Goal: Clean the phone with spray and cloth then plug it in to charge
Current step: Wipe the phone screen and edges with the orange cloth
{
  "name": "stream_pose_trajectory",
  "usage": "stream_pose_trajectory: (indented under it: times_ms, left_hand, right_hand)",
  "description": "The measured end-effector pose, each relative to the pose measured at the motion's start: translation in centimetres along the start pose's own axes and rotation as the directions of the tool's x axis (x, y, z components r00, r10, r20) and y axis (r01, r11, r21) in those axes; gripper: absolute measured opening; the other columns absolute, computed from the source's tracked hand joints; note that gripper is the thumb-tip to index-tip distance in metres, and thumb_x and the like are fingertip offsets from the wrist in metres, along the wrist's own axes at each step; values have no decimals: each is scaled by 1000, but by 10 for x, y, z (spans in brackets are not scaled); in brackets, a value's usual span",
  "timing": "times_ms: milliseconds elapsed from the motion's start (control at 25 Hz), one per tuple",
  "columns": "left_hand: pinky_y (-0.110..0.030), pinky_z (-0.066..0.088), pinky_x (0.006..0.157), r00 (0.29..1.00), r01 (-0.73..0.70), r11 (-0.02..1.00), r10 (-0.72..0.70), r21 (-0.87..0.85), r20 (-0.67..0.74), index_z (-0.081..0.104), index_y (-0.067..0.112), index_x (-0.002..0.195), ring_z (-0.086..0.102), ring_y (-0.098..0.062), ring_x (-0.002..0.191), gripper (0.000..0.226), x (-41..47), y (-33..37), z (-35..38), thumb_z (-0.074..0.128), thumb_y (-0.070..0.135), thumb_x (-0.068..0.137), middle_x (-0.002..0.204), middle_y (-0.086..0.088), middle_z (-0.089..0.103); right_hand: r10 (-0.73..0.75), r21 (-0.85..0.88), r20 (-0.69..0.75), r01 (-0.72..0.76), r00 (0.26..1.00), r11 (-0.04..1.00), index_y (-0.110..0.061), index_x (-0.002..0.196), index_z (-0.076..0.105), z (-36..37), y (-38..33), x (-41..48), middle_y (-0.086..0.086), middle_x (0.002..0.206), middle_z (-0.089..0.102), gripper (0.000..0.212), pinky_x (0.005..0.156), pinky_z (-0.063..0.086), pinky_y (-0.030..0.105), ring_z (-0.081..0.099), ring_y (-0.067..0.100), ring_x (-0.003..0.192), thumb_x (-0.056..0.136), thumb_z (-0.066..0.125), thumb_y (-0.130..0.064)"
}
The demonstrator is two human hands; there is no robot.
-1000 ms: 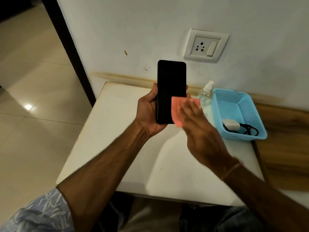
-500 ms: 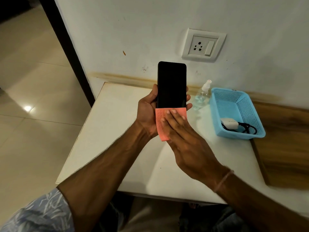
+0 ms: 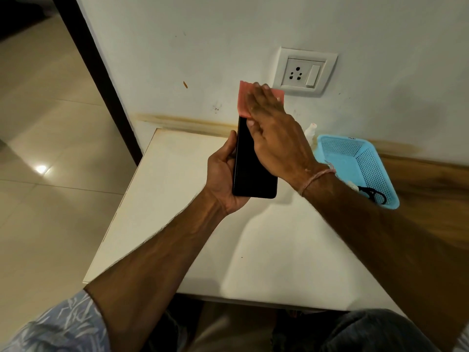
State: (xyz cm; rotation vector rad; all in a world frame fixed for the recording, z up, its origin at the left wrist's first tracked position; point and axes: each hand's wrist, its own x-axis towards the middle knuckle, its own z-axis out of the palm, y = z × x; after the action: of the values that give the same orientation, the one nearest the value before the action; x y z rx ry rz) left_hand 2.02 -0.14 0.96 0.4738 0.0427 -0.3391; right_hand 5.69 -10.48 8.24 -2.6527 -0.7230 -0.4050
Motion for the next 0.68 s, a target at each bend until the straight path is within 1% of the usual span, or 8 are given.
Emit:
stream_pose_trajectory:
  times_ms: [160, 280, 360, 440, 480, 520, 600, 680]
  left_hand:
    - [-42, 43, 111, 997, 29, 999, -30, 14, 71, 58, 10, 137, 59, -29, 125, 64, 0, 4, 3, 36, 60, 103, 135, -14, 61]
    - [-42, 39, 110, 990, 52, 998, -55, 25, 130, 39, 4, 150, 56, -29, 117, 82, 2, 10, 3, 27, 68, 101, 132, -17, 56]
    - [-41, 39, 107, 984, 61, 998, -65, 32, 165, 34, 3, 152, 54, -25, 111, 89, 3, 9, 2, 23, 74, 98, 127, -15, 55]
    - [-40, 39, 105, 982, 84, 996, -88, 27, 165, 36, 4, 150, 56, -24, 109, 93, 4, 8, 2, 23, 77, 95, 125, -14, 56]
    - [-40, 41, 105, 984, 84, 996, -89, 35, 155, 38, 4, 150, 59, -25, 109, 91, 5, 8, 2, 24, 77, 96, 125, -14, 58]
    - [-41, 43, 105, 987, 75, 996, -82, 54, 140, 42, 5, 148, 61, -26, 110, 88, 5, 8, 2, 26, 74, 97, 126, -15, 61]
    - [-41, 49, 104, 994, 43, 995, -51, 86, 95, 54, 10, 141, 66, -27, 113, 73, 6, 9, 2, 34, 67, 100, 126, -13, 66]
    - [-41, 51, 103, 998, 12, 998, -16, 67, 63, 63, 16, 134, 67, -27, 113, 59, 4, 8, 3, 40, 60, 102, 124, -11, 69]
  right_hand:
    - [-64, 51, 20, 63, 998, 997, -9, 150, 28, 4, -10, -39, 7, 159, 21, 51, 122, 13, 37, 10, 20, 149, 101, 40, -17]
    - [-127, 25, 79, 126, 989, 992, -7, 148, 32, 13, -18, -93, 8, 158, 24, 50, 121, 20, 42, 13, 20, 149, 100, 40, -17]
    - [-158, -37, 120, 164, 980, 986, -6, 148, 31, 18, -20, -124, 10, 157, 26, 50, 120, 23, 42, 16, 22, 148, 101, 40, -18]
    - [-182, -71, 132, 193, 974, 979, -5, 147, 32, 19, -17, -134, 12, 156, 29, 51, 119, 23, 41, 20, 25, 147, 99, 43, -15]
    - [-183, -65, 125, 192, 975, 979, -4, 147, 32, 16, -15, -127, 12, 156, 28, 51, 120, 21, 40, 19, 24, 147, 99, 44, -13]
    - [-160, -51, 111, 167, 981, 985, -5, 148, 30, 12, -13, -114, 11, 157, 26, 51, 121, 17, 37, 17, 23, 148, 99, 43, -11]
    - [-64, -24, 57, 65, 996, 998, -7, 150, 24, 3, -10, -72, 10, 159, 19, 51, 121, 9, 30, 11, 21, 149, 101, 38, -13]
    - [36, -5, 23, -36, 999, 999, -9, 151, 20, -6, -5, -25, 8, 160, 16, 51, 119, 5, 27, 8, 20, 149, 103, 34, -16]
